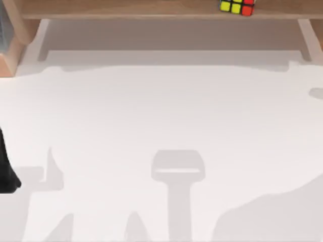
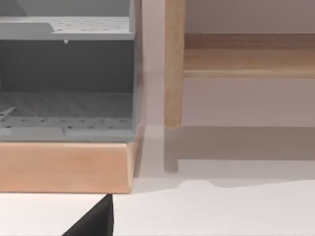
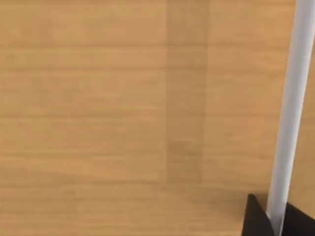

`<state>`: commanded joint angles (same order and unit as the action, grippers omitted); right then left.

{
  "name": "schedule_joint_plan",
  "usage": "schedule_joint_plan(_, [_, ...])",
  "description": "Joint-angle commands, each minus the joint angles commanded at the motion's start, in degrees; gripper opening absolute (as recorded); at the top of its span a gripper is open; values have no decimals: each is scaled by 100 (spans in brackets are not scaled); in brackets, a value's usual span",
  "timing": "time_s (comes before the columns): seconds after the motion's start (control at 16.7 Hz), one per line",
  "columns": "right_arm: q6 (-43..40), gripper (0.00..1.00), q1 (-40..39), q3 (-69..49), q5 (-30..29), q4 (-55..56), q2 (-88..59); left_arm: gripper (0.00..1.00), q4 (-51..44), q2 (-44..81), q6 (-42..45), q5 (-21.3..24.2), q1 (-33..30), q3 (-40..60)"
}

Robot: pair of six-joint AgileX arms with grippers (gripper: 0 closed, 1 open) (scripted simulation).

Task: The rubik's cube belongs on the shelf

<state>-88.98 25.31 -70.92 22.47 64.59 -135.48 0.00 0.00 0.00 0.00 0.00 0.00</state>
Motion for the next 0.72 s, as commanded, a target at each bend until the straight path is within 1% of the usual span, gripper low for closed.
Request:
schedule_joint_plan(0.3, [11, 0, -34, -102, -34, -81, -47, 100, 0, 0, 0, 0, 0, 0])
schedule_joint_plan(0.72, [11, 53, -34, -102, -34, -81, -47, 100, 0, 0, 0, 0, 0, 0])
